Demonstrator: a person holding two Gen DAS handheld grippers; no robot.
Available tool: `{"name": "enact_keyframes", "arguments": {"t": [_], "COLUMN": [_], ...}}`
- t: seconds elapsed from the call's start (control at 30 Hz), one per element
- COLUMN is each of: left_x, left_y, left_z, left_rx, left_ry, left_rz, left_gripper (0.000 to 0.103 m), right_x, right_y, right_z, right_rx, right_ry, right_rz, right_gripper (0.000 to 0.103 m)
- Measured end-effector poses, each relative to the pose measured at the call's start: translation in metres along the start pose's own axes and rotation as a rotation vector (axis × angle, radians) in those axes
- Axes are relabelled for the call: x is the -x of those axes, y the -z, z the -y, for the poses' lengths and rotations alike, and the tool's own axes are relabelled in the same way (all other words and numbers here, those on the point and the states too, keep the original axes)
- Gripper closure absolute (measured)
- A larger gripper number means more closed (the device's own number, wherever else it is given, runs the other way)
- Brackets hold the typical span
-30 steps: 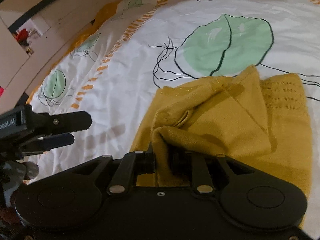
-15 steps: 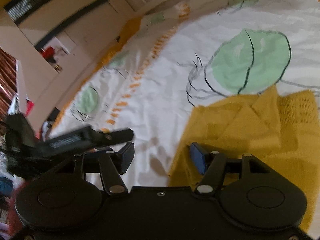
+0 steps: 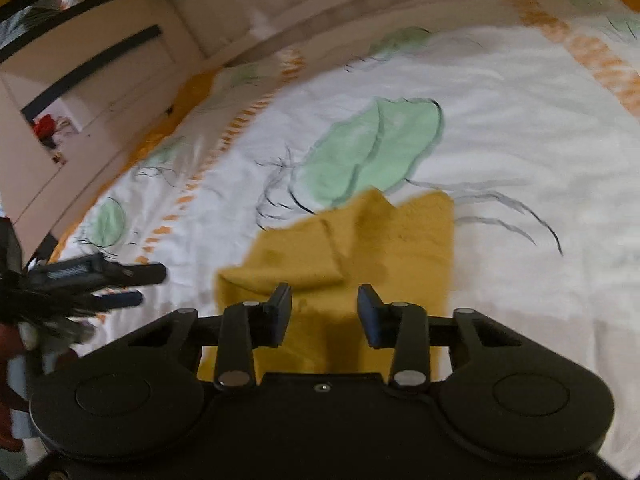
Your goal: Fold small clothes
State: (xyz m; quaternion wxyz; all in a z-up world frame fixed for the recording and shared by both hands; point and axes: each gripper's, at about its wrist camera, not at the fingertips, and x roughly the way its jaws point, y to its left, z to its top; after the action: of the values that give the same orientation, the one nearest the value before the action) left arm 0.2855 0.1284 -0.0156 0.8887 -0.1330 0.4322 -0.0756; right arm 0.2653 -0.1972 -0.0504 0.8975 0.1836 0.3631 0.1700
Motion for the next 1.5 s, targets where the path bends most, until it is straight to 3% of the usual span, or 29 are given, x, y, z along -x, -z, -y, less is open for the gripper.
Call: {"name": "enact_keyframes", "arguments": {"t": [0.13,0.43,0.63,0.8,0.93,1.07,1.13,1.2,1.5], "left_x": [-0.002,-0.009,-0.015,-0.023,-0.027,-0.025,-0.025,-0.025,-0.025], "left_y": [0.003,0.008,0.014,0.022,0.024,0.023,0.021,0.02,0.017], "left_z": [0.007,0.018,0.026,0.031,0.032,0.029,0.028,0.025,0.015], "left_rx": [-0.043,-0.099,-0.145,-0.188,-0.2,-0.184,-0.174,-0.162,-0.107], "left_ry": [-0.001,0.001,0.013,0.006,0.002,0.004,0.002,-0.002,0.012], "left_rz": [-0.005,-0.029,-0.057,-0.094,-0.113,-0.112,-0.112,-0.114,-0.13], "left_gripper": [0.003,0.003,0.003,0.003,0.003,0.003,0.003,0.003,0.003], "right_x": [-0.012,-0.04,-0.04,-0.016,0.006,0.002,0.002,0.004,-0.005], "right_y": [0.009,0.044,0.065,0.046,0.027,0.019,0.026,0.034,0.087], "right_z": [0.002,-0.057,-0.087,-0.067,-0.042,-0.028,-0.033,-0.044,-0.114], "right_rx": [0.02,0.154,0.251,0.213,0.201,0.212,0.244,0.32,0.905], "right_ry": [-0.007,-0.299,-0.384,-0.353,-0.279,-0.178,-0.175,-0.173,-0.056], "right_rz": [-0.017,-0.176,-0.242,-0.158,-0.103,-0.091,-0.088,-0.076,-0.087], "right_gripper": [0.056,0.054,0.053,0.053,0.05,0.05,0.05,0.05,0.045]}}
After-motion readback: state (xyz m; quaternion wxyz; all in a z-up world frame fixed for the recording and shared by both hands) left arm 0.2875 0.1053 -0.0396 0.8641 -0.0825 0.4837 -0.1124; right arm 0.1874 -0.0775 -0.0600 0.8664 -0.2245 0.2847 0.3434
